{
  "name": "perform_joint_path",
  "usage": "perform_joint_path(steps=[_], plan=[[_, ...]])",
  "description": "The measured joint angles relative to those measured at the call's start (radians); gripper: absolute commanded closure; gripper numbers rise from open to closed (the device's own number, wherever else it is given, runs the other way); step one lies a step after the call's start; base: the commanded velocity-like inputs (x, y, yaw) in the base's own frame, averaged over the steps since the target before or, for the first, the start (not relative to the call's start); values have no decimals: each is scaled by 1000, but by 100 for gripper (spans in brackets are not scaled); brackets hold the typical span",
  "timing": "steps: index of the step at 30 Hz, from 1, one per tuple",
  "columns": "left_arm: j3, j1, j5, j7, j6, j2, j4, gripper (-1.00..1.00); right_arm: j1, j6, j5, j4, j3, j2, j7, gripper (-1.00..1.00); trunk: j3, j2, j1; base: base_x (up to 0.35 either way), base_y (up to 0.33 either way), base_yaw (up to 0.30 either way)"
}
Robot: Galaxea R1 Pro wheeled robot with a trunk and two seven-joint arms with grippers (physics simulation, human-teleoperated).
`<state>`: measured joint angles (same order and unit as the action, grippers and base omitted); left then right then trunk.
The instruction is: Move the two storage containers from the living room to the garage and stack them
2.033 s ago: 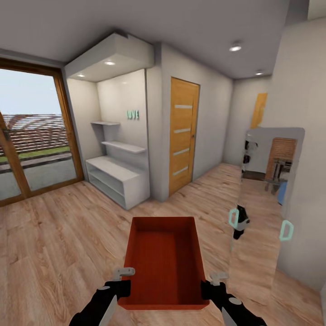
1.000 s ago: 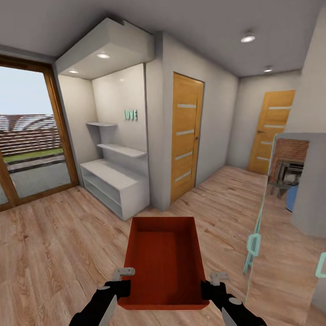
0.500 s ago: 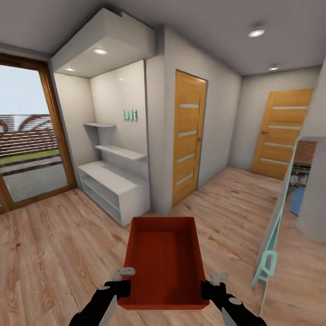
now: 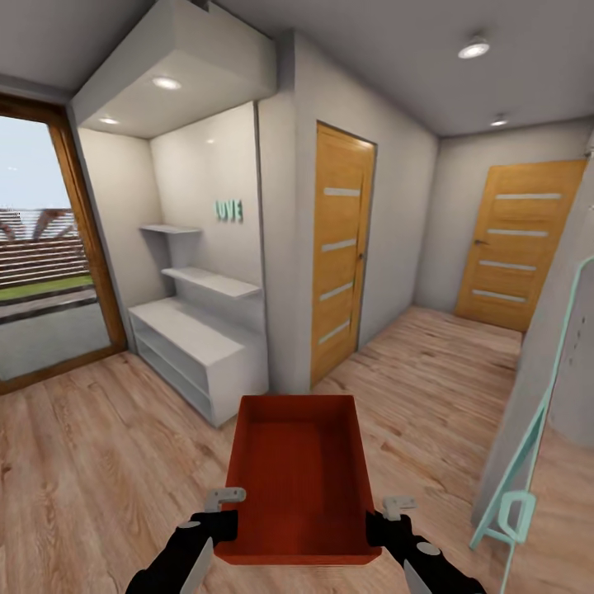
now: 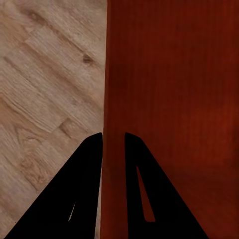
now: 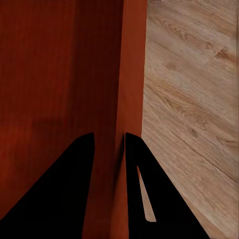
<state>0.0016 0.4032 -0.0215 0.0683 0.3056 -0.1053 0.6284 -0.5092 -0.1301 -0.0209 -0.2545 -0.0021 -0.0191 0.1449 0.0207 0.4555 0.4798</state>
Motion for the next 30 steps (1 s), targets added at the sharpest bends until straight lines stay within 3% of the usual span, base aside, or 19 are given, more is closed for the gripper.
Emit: perform_joint_path(steps=[30], plan=[[0,0,0,0,0,0,0,100,0,0,0,0,0,0,0,100,0,0,0,329,112,-273]])
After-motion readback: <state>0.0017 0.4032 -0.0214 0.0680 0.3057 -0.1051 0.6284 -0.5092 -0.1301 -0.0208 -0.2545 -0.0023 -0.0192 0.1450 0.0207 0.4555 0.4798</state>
